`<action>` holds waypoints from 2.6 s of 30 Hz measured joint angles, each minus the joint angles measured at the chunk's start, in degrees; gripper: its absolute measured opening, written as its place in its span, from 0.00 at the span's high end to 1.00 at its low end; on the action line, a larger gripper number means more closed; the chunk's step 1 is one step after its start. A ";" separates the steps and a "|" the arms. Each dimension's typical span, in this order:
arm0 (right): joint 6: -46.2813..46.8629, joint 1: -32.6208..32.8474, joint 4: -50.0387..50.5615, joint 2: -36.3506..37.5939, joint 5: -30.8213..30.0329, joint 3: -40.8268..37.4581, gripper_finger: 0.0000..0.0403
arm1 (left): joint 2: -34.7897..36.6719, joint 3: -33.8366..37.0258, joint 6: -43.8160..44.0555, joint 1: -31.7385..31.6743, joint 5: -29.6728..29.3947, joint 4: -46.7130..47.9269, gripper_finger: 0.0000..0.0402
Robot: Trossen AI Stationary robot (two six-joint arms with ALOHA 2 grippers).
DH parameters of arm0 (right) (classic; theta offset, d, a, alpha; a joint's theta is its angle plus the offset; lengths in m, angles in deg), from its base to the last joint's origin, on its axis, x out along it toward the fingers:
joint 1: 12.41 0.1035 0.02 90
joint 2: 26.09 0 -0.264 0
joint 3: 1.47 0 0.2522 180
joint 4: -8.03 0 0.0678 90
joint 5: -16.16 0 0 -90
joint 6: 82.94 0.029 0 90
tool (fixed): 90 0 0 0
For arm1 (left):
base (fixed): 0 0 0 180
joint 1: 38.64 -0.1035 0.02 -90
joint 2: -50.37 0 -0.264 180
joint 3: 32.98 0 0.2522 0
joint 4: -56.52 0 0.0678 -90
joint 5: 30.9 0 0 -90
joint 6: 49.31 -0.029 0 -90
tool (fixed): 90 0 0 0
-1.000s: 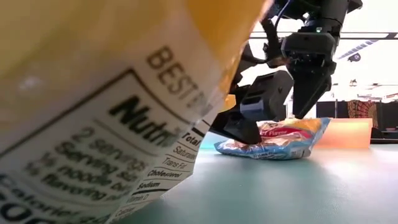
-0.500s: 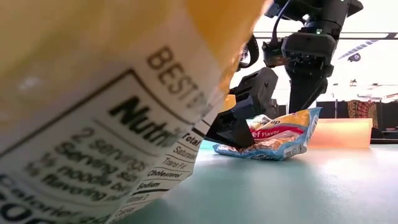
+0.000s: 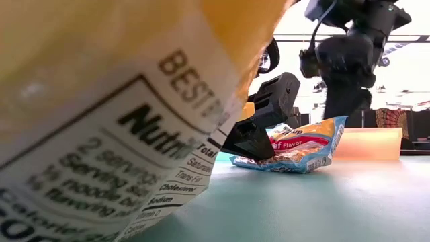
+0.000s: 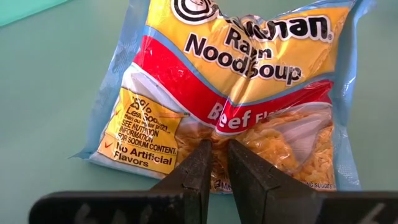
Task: Sort Maruchan noodles
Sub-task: Put the right blue noodle pack into the blue bin
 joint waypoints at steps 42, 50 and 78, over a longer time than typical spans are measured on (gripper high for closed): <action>12.98 -3.69 -37.38 -5.05 6.43 -14.65 0.28 | -0.22 0.09 1.55 -1.16 -1.00 -3.28 0.90; 13.61 -3.71 -37.32 -5.30 7.06 -14.67 0.30 | -0.24 0.09 1.66 -1.18 -1.14 -3.69 0.90; 15.52 -3.66 -38.38 -7.82 8.34 -14.39 0.23 | -0.24 0.11 1.53 -1.20 -0.87 -3.72 0.90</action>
